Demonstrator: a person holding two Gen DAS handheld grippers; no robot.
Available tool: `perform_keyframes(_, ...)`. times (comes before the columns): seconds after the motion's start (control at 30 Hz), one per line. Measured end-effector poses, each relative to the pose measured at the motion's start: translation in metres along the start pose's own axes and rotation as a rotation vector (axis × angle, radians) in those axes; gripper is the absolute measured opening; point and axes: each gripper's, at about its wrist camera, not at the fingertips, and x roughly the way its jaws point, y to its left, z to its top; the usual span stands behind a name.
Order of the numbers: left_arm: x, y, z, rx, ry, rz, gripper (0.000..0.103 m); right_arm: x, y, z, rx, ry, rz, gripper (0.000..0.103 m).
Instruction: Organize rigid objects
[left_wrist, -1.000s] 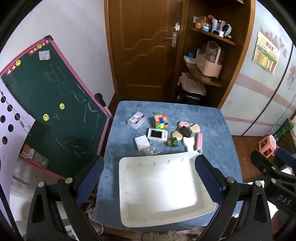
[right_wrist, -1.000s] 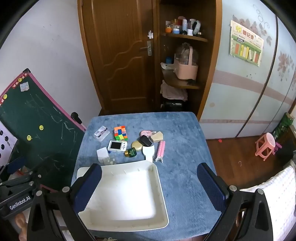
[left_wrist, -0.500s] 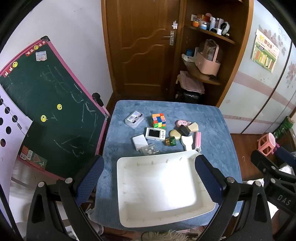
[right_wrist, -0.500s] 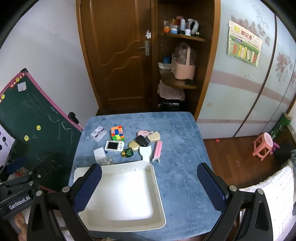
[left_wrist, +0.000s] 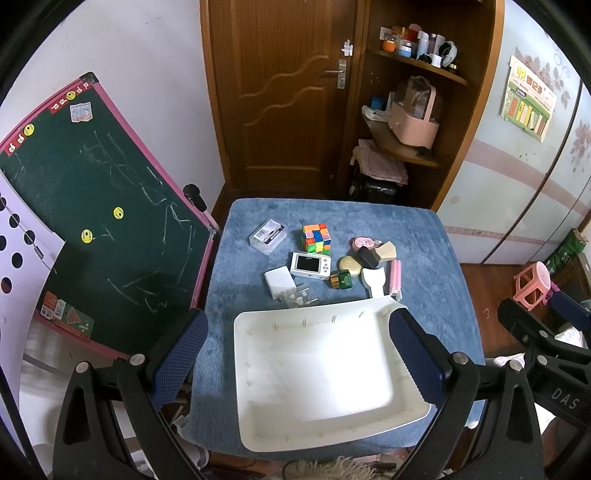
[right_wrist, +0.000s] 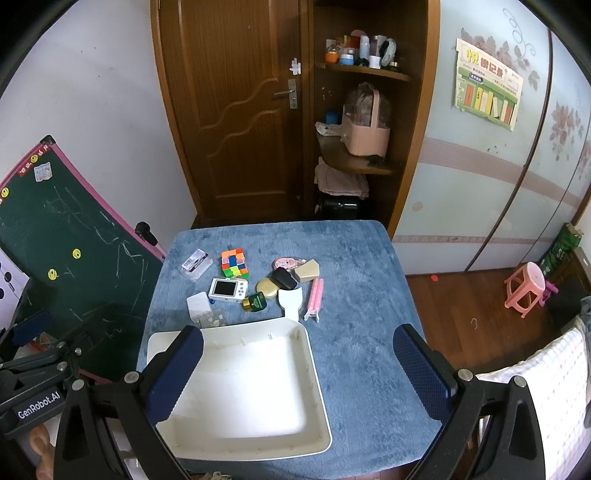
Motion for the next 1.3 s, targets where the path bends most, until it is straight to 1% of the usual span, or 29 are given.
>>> perform_keyframes(0.23, 0.0007, 0.0001, 0.0013, 0.000, 0.002, 0.000, 0.099, 0.0021, 0.0023, -0.0041, -0.002, 0.003, -0.001, 0.103)
perform_keyframes(1.3, -0.0050, -0.0003, 0.0021, 0.005, 0.001, -0.003, 0.099, -0.0042, 0.0053, 0.0057, 0.004, 0.003, -0.013, 0.103)
